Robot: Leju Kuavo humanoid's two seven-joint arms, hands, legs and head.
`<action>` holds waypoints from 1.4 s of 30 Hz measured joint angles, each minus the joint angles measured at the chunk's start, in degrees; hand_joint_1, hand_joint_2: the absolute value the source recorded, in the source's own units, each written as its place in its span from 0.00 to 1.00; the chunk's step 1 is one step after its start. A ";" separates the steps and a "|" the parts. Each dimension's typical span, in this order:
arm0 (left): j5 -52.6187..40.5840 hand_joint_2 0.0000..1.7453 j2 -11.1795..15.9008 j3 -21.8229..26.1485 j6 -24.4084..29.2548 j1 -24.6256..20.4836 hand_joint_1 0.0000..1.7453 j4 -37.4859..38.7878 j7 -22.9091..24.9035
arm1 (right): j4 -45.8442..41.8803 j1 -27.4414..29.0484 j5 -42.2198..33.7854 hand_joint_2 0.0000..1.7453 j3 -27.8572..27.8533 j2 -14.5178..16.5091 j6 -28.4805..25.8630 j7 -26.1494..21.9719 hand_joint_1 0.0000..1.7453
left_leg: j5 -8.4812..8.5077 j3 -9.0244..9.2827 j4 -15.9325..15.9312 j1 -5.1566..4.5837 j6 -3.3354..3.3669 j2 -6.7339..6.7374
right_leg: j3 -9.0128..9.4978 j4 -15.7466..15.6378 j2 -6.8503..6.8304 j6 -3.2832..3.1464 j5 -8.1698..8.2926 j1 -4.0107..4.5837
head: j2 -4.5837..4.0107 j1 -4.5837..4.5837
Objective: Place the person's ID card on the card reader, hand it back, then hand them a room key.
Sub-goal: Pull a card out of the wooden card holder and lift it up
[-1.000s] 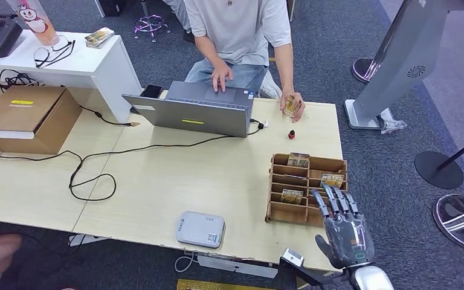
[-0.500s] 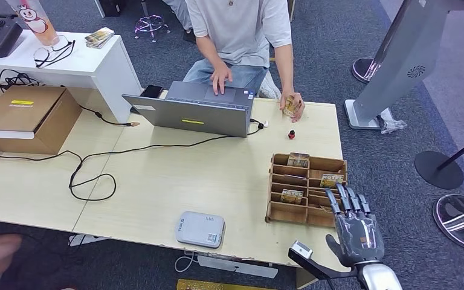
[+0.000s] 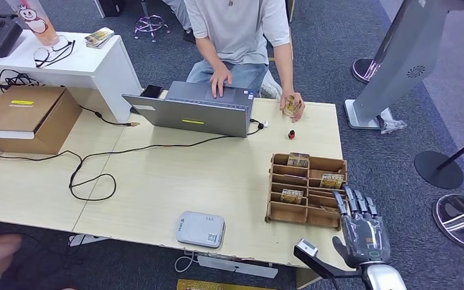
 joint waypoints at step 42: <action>-0.80 0.00 0.00 0.14 -0.21 -0.08 0.00 0.00 0.45 | 4.11 -3.01 -0.21 1.00 -1.27 0.94 0.58 -1.87 0.07 | 0.00 -0.01 0.00 0.00 0.00 0.00 | 0.00 0.00 0.00 0.00 0.00 0.00 | 0.00 0.00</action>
